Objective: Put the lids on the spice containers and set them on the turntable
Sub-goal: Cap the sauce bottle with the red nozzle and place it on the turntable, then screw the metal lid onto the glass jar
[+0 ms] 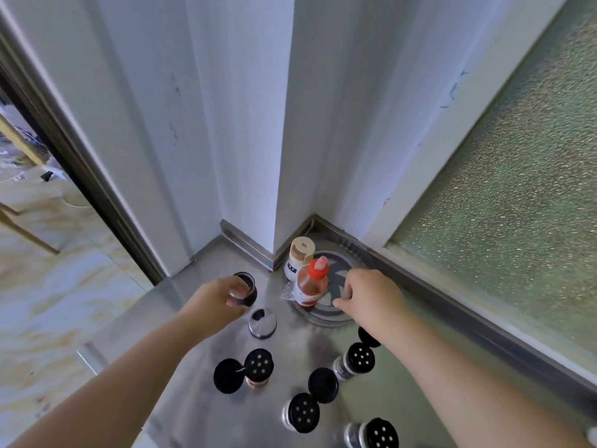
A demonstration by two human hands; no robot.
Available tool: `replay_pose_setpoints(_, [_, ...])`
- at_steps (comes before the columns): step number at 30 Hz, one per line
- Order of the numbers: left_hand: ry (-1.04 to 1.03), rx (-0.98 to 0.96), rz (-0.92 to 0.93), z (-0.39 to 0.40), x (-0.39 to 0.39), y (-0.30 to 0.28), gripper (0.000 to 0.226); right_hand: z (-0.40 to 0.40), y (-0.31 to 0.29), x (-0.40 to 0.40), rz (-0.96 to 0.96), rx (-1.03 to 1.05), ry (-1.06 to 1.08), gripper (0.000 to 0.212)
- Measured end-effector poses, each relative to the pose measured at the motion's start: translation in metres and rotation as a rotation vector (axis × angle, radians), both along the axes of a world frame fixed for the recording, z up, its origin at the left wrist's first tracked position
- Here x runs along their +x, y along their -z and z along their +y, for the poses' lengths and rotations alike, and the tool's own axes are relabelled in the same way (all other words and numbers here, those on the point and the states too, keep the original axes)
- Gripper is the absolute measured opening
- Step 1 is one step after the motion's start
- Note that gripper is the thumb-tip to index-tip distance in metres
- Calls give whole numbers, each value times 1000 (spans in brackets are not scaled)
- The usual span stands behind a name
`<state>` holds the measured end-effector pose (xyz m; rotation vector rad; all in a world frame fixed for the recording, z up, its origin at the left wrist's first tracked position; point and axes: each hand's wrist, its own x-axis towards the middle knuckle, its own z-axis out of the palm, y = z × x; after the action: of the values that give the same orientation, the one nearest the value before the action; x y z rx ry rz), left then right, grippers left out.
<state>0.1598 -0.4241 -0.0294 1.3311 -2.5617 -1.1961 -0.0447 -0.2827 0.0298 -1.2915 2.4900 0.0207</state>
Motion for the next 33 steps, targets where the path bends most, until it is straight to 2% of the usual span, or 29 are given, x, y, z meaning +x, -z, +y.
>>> replay_pose_setpoints(1, [11,11,4,0,0,2,22,0,-3,4,8,41,-48,23])
replay_pose_setpoints(3, [26,44,28,1,-1,5,19,-2,-3,17,-115,76,-210,18])
replay_pose_setpoints(6, [10,71,55,1,1,9,22,-18,14,39,-266,96,-457,34])
replay_pose_setpoints(8, [-15,72,65,-1,6,13,30,-37,38,49,-207,145,-575,47])
replay_pose_setpoints(11, [-48,54,78,-4,15,14,33,-63,69,62,-83,207,-685,54])
replay_pose_setpoints(15, [-69,25,120,-6,25,7,32,-81,97,75,-36,216,-699,51])
replay_pose_setpoints(19, [-87,-1,173,-5,26,-8,33,-82,100,80,8,156,-724,43])
replay_pose_setpoints(21, [-90,-17,204,-1,19,-20,30,-73,90,77,-48,119,-710,39])
replay_pose_setpoints(24, [-51,-41,252,12,-6,-45,24,-47,53,63,-203,1,-611,45])
replay_pose_setpoints(28, [131,-163,265,50,-49,-81,13,14,-13,25,-357,-201,-425,47])
replay_pose_setpoints(30, [208,-193,293,78,-75,-97,15,56,-37,-3,-328,-285,-293,53])
replay_pose_setpoints(33, [338,-199,338,132,-117,-110,32,130,-54,-41,-240,-364,-130,55])
